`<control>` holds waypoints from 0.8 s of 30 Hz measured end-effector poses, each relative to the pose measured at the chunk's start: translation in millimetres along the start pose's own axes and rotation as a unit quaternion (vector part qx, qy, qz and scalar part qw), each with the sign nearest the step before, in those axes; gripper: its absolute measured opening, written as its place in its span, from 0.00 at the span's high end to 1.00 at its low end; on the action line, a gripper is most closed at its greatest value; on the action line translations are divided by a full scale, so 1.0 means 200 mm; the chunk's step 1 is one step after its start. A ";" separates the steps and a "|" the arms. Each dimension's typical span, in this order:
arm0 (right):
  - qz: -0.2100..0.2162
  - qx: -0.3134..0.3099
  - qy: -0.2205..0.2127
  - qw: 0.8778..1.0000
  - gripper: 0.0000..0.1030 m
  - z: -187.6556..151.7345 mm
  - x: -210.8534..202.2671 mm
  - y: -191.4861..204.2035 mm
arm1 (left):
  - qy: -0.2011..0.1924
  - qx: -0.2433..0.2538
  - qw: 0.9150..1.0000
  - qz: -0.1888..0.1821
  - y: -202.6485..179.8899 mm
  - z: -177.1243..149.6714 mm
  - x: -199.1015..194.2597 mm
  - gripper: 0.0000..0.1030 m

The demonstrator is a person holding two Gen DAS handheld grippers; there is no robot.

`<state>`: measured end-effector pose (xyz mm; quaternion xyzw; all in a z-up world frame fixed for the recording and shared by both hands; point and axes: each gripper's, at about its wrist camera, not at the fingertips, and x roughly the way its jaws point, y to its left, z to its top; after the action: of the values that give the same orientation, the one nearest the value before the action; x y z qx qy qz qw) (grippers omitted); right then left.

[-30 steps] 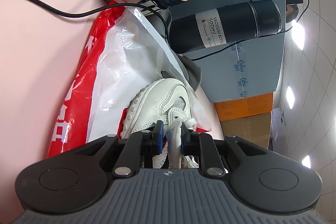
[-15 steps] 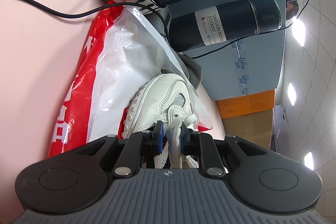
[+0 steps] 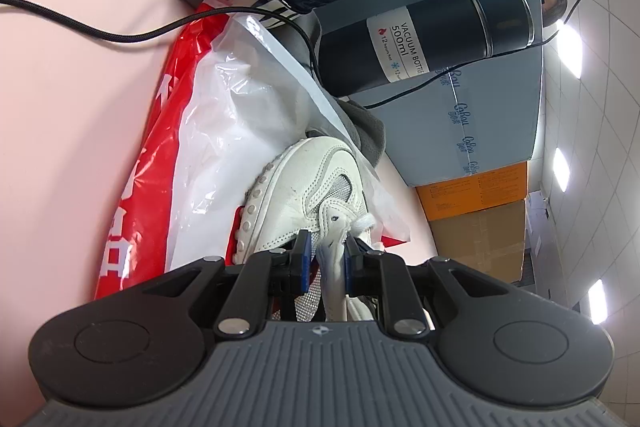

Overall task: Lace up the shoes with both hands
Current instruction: 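Hold the lace with the left gripper while the right gripper pinches the sneaker tongue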

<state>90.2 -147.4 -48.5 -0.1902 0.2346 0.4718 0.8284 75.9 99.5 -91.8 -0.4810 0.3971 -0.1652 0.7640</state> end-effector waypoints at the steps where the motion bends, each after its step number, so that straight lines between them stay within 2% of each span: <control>1: 0.006 -0.006 -0.002 1.000 0.98 0.00 -0.01 0.00 | 0.001 0.000 1.000 0.000 0.00 0.00 0.00 0.86; 11: 0.017 -0.044 -0.001 0.999 0.99 0.01 -0.01 -0.02 | 0.011 0.010 1.000 0.002 -0.01 0.01 0.00 0.86; 18: -0.002 -0.019 0.012 1.000 1.00 0.02 0.03 -0.03 | 0.016 0.020 1.000 0.008 -0.02 0.01 0.00 0.86; 24: -0.010 -0.066 0.009 0.998 0.98 0.02 0.03 0.02 | 0.017 0.019 1.000 0.008 -0.03 0.01 0.00 0.86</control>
<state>90.6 -139.4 -49.5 -0.2514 0.2084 0.4763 0.8164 78.6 98.6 -86.9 -0.4599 0.4111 -0.1749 0.7674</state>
